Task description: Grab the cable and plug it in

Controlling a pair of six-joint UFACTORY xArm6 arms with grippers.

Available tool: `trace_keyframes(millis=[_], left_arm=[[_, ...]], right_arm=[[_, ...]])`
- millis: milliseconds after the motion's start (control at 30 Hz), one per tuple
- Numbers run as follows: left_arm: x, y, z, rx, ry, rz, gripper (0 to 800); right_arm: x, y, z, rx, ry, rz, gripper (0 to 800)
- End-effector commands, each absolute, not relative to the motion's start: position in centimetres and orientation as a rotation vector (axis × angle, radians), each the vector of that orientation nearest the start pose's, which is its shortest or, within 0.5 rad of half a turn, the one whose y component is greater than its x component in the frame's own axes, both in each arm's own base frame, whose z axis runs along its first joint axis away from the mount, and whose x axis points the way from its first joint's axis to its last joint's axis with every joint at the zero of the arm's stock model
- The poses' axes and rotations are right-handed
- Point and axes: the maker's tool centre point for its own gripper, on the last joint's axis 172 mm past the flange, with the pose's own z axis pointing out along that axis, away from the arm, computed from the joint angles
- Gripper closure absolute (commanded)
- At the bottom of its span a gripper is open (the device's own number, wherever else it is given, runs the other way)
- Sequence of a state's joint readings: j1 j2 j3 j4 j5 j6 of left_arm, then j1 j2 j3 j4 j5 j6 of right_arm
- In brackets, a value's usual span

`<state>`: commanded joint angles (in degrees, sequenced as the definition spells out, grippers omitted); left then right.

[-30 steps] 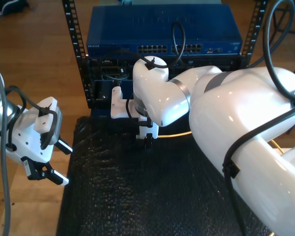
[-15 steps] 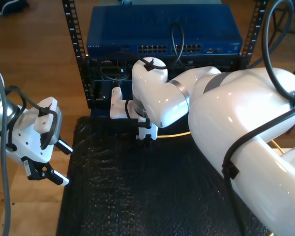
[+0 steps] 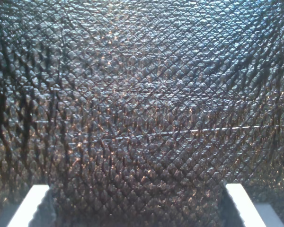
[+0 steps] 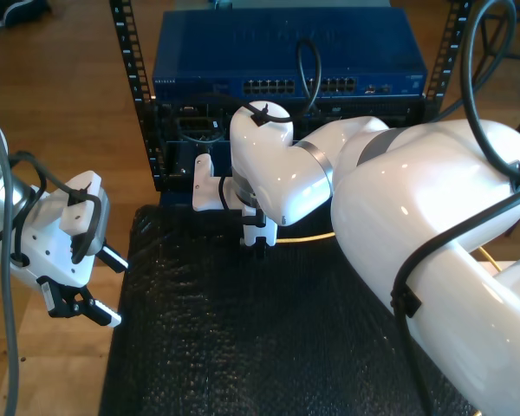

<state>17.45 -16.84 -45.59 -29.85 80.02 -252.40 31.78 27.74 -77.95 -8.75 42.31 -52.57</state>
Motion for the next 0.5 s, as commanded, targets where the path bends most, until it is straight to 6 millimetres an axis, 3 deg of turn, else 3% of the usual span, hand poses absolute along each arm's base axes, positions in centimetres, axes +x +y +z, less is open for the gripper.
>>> trace_keyframes(millis=[333,500], left_arm=[[33.80,-2.51,21.52,-2.746,2.314,-0.555,0],[33.76,-2.53,21.52,-2.747,2.315,-0.554,0]], right_arm=[[52.56,30.33,8.15,2.114,2.119,0.177,587],[52.49,30.39,8.05,2.112,2.121,0.175,628]])
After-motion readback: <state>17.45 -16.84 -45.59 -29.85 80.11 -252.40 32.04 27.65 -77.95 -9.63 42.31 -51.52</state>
